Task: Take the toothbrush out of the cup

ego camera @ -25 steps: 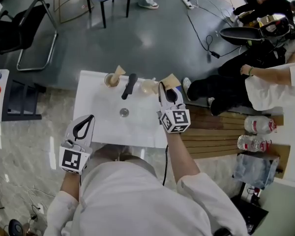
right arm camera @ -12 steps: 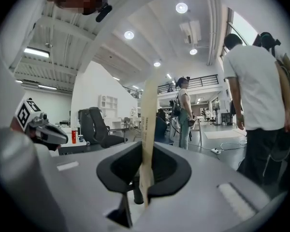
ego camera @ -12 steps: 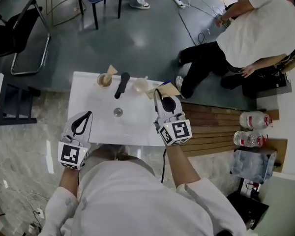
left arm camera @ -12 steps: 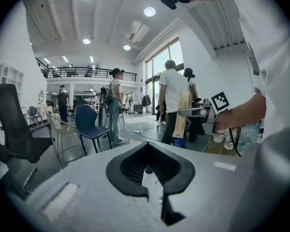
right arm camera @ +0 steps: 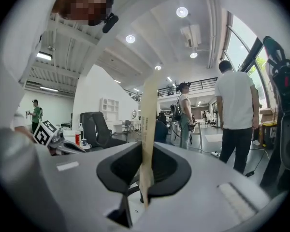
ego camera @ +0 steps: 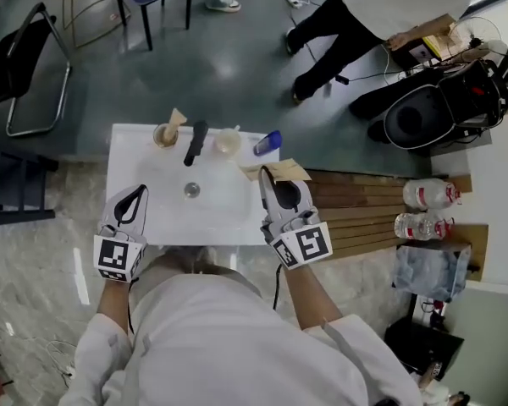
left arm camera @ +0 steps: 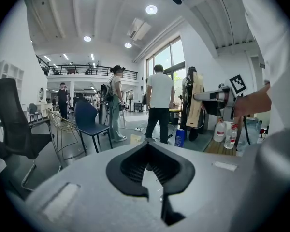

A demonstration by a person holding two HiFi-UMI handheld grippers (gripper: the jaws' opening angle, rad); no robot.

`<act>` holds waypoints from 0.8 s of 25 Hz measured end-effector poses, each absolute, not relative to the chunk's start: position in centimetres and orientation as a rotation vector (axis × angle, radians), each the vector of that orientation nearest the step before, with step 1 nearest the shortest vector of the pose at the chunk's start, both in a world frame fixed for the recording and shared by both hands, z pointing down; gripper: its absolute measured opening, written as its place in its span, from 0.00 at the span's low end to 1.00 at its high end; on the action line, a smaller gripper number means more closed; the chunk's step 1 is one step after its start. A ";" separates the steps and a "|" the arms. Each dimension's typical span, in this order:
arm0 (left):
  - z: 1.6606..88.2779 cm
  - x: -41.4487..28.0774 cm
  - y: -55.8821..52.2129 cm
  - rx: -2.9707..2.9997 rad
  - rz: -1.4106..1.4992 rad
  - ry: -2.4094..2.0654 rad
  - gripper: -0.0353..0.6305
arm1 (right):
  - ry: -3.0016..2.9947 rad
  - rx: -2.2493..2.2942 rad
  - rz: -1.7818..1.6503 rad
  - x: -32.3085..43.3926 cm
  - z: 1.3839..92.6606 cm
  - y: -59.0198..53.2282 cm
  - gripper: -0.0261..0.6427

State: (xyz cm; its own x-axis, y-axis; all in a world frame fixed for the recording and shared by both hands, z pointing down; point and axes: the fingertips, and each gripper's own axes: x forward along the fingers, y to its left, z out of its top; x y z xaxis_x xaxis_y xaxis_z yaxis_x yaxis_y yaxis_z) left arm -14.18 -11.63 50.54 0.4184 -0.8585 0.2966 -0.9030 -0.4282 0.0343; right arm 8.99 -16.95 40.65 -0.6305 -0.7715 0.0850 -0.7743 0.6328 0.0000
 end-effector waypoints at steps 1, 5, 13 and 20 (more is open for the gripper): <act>50.7 -14.1 -11.8 2.483 0.351 -1.557 0.06 | -2.767 1.315 0.054 9.2 40.4 -16.6 0.11; 51.5 -13.8 -12.6 2.490 0.362 -1.544 0.06 | -2.752 1.328 0.041 9.9 39.6 -15.1 0.11; 53.8 -14.5 -15.3 2.497 0.388 -1.516 0.06 | -2.728 1.357 0.034 9.7 39.2 -13.5 0.11; 55.0 -13.2 -16.5 2.501 0.419 -1.494 0.06 | -2.720 1.364 0.031 10.7 37.8 -11.0 0.11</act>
State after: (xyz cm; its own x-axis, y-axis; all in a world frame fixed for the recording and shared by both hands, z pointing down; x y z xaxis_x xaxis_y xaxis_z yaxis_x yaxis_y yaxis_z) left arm -13.20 -16.51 55.04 0.4495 -0.8261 0.3399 -0.8823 -0.4700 0.0242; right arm 10.69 -11.03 37.84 -0.5939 -0.7986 0.0972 -0.8006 0.5986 0.0262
